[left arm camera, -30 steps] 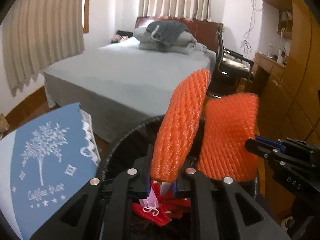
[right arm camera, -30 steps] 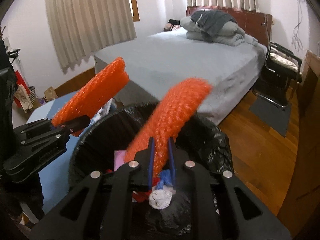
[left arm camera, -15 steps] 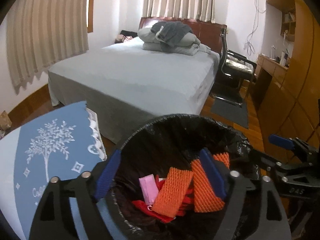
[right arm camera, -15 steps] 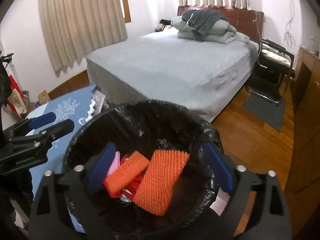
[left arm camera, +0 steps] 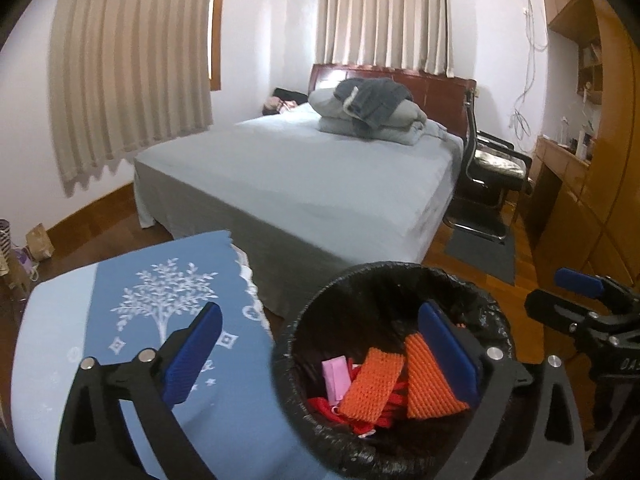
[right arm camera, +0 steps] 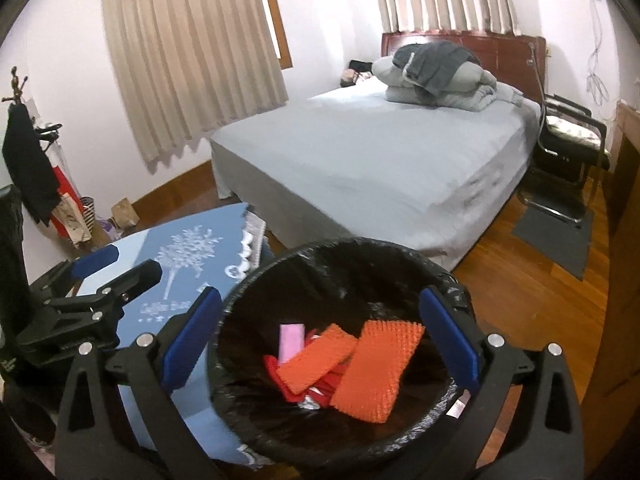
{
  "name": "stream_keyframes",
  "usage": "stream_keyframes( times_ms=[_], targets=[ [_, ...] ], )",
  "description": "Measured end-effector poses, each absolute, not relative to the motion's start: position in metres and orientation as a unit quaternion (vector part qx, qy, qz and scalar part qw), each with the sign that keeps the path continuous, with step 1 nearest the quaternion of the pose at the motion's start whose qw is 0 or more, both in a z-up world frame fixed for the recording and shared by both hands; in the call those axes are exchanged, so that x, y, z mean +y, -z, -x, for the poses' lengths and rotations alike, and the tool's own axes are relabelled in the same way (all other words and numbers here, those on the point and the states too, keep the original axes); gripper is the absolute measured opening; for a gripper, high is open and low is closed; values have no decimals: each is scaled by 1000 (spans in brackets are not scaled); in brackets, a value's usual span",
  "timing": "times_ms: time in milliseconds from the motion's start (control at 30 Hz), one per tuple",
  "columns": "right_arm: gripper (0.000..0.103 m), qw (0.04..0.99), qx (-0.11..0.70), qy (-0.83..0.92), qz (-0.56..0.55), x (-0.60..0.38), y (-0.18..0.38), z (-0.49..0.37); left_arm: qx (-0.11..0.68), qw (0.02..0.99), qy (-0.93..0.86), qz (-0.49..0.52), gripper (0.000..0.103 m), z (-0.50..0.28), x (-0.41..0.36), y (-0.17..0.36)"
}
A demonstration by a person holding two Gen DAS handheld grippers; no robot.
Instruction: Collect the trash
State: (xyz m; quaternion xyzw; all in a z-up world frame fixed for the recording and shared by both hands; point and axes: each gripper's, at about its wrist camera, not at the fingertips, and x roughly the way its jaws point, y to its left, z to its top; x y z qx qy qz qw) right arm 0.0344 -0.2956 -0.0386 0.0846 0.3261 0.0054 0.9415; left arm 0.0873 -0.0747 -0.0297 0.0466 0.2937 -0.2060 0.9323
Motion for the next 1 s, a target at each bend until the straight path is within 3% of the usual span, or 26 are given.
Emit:
stream_keyframes(
  times_ms=[1000],
  targets=[
    [97,951,305,-28,-48,-254,2,-1,266,948,168,-48,97,-33,-38,-1]
  ],
)
